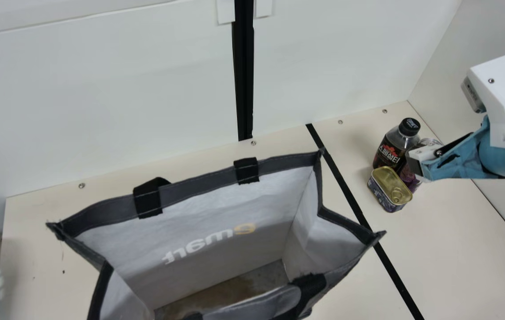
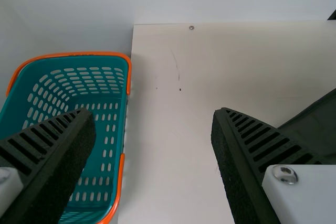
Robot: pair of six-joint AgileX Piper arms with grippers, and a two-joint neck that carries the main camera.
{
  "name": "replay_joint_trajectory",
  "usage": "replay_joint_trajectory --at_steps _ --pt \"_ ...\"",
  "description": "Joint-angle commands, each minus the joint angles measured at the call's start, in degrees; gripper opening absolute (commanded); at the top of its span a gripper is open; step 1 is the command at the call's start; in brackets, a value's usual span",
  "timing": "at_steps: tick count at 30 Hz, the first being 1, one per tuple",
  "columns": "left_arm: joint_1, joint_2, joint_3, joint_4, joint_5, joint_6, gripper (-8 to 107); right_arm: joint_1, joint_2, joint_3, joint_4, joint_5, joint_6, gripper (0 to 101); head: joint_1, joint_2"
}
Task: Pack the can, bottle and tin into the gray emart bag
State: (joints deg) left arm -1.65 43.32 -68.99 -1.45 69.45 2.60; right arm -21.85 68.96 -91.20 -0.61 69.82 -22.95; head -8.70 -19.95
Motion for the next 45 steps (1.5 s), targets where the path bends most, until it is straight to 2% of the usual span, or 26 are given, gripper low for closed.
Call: replay_joint_trajectory --at_steps 1,14,21,31,45 --pt "0.0 0.0 0.0 0.0 0.0 0.0 90 0.0 0.0 0.0 0.0 0.0 0.0 91 -1.3 0.0" --pt "-0.1 0.0 0.0 0.1 0.0 -0.1 90 0.0 0.0 0.0 0.0 0.0 0.0 91 -1.3 0.0" --pt "-1.9 1.8 -1.5 0.8 -0.8 -0.2 90 0.0 0.0 0.0 0.0 0.0 0.0 91 -1.3 0.0" --pt "-2.6 5.9 -6.0 1.3 -2.3 1.2 90 0.0 0.0 0.0 0.0 0.0 0.0 91 -1.3 0.0" --pt "2.1 11.6 -14.2 -3.3 -3.0 8.6 90 0.0 0.0 0.0 0.0 0.0 0.0 91 -1.3 0.0"
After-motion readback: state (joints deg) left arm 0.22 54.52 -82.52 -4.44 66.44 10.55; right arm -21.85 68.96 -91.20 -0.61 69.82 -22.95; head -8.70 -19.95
